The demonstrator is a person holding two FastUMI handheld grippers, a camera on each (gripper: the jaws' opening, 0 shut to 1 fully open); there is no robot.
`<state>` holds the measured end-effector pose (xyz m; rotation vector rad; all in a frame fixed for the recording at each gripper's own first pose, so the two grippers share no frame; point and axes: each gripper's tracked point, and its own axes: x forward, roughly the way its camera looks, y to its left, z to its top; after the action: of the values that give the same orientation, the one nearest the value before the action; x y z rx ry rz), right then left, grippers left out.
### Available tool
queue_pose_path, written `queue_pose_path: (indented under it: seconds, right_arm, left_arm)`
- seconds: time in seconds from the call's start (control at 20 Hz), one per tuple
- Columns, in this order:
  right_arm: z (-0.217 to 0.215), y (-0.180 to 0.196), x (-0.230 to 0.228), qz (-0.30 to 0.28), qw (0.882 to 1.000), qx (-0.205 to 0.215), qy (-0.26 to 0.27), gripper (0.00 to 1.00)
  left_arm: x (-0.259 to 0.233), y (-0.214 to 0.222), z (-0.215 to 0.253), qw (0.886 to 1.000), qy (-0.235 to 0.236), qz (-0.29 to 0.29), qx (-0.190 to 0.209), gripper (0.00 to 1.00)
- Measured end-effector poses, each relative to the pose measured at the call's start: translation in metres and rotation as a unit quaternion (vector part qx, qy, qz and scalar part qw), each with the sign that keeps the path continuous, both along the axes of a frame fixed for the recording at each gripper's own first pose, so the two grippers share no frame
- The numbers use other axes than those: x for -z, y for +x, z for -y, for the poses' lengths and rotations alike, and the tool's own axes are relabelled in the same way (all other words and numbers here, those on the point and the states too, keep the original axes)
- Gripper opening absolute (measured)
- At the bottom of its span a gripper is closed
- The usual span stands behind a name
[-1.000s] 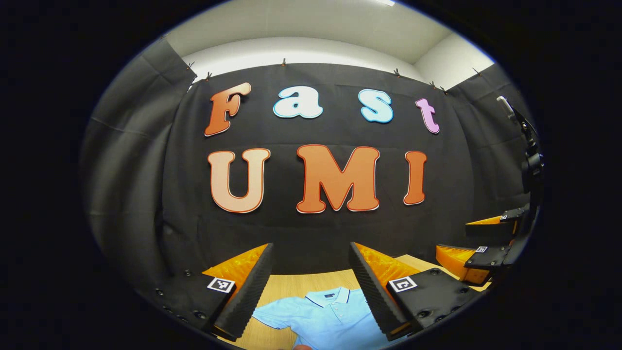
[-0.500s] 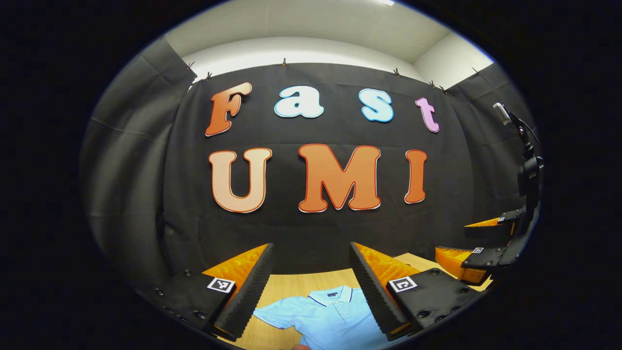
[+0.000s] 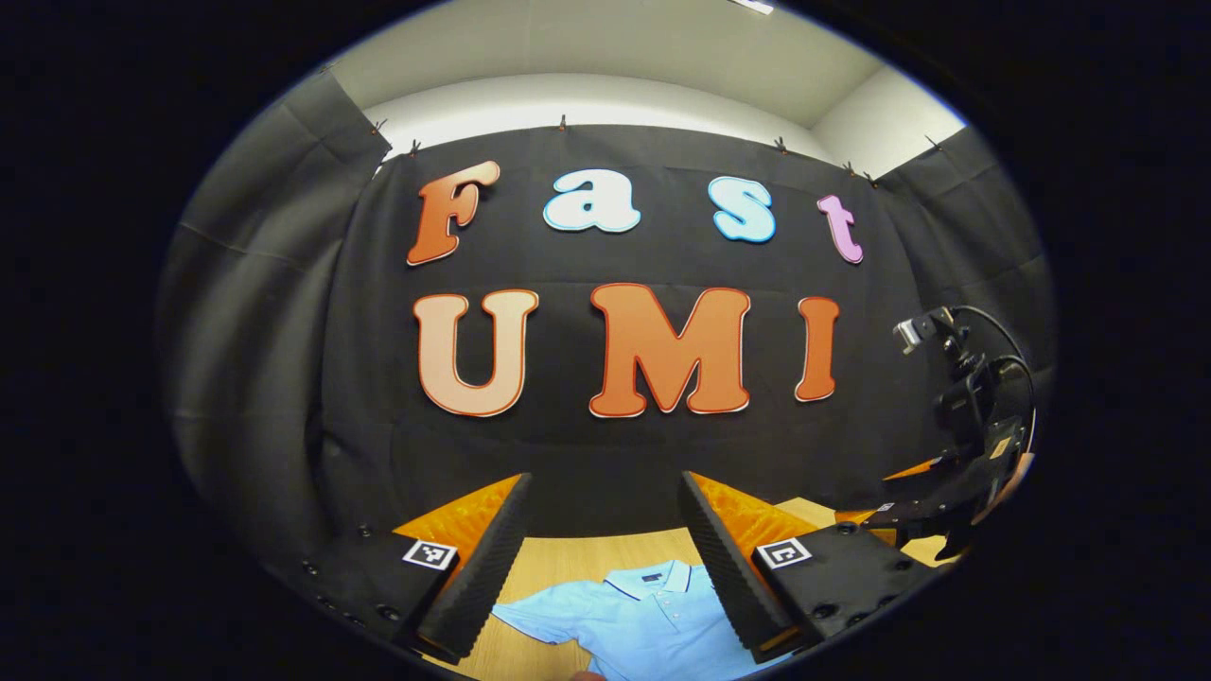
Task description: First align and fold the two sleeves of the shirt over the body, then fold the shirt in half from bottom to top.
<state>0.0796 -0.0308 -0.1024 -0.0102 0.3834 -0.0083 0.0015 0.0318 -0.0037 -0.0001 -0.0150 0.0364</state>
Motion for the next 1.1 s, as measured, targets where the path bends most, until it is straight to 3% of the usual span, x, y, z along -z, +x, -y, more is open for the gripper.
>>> queue_pose_path:
  seconds: [0.25,0.35,0.7,0.95,1.1]
  right_arm:
    - [0.015,0.063,0.063,-0.095,0.995,-0.028,0.019,0.99]
    - [0.021,0.087,0.09,-0.132,0.99,-0.033,0.024,0.99]
    - [0.031,0.132,0.189,-0.28,0.958,-0.045,0.048,0.96]
    - [0.028,0.164,0.236,-0.326,0.943,-0.048,0.047,0.93]
    - [0.023,0.173,0.256,-0.351,0.934,-0.047,0.044,0.86]
  left_arm:
    - [0.007,0.012,0.004,0.998,0.009,-0.019,-0.052,0.99]
    - [0.003,0.016,0.013,0.998,0.011,-0.015,-0.056,0.99]
    - [0.017,0.03,0.027,0.992,-0.015,-0.061,-0.112,0.99]
    - [0.017,0.034,0.034,0.989,0.019,-0.074,-0.127,0.99]
    - [0.018,0.038,0.038,0.987,0.022,-0.082,-0.136,0.99]
